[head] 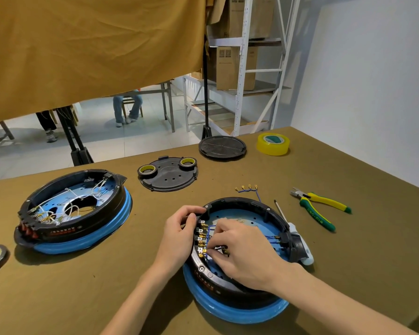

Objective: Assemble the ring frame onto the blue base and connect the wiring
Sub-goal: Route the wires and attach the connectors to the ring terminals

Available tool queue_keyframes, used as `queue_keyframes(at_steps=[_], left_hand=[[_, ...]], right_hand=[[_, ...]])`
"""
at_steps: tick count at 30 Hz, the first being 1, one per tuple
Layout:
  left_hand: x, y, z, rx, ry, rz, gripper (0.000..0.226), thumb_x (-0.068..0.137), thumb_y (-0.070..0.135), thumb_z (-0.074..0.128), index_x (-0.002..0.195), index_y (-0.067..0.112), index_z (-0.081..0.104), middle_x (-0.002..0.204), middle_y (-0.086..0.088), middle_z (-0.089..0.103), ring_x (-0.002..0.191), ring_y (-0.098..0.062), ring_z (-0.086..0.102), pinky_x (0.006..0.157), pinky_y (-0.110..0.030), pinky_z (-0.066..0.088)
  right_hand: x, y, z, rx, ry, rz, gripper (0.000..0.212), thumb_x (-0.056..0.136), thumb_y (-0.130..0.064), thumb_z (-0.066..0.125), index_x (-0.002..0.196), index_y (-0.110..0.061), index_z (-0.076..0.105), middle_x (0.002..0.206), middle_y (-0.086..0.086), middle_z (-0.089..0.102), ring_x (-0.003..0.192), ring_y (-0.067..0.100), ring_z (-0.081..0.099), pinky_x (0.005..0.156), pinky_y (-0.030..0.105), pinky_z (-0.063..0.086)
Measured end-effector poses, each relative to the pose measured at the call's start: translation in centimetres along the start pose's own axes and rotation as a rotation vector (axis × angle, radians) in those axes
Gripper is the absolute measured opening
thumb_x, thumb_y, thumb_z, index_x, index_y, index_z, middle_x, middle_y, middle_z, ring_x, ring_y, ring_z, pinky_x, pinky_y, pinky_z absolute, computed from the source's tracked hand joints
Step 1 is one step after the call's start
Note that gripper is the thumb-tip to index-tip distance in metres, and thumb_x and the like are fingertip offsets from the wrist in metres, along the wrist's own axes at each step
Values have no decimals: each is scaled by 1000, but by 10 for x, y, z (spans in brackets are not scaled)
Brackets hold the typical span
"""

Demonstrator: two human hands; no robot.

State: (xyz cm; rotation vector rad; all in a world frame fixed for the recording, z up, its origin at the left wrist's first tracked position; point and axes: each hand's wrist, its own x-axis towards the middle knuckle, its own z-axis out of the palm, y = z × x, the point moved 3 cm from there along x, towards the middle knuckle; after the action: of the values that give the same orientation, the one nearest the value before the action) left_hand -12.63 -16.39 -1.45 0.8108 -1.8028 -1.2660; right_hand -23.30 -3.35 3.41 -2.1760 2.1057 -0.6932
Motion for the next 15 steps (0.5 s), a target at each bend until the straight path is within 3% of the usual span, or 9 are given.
queue_keyframes(at_steps=[8, 15], left_hand=[[0, 0, 0, 8, 3, 9, 29, 107, 8, 47, 108, 23, 72, 106, 10, 74, 104, -5, 67, 90, -22, 53], [0, 0, -1, 5, 7, 16, 31, 107, 7, 47, 105, 24, 72, 105, 11, 74, 103, -3, 66, 85, -14, 50]], right_hand=[[-1, 1, 1, 1, -5, 4, 24, 100, -39, 57, 107, -28, 78, 96, -11, 56, 87, 5, 46, 73, 29, 45], [1, -1, 2, 7, -15, 5, 24, 101, -40, 57, 110, -31, 77, 97, -10, 56, 88, 6, 48, 74, 28, 44]])
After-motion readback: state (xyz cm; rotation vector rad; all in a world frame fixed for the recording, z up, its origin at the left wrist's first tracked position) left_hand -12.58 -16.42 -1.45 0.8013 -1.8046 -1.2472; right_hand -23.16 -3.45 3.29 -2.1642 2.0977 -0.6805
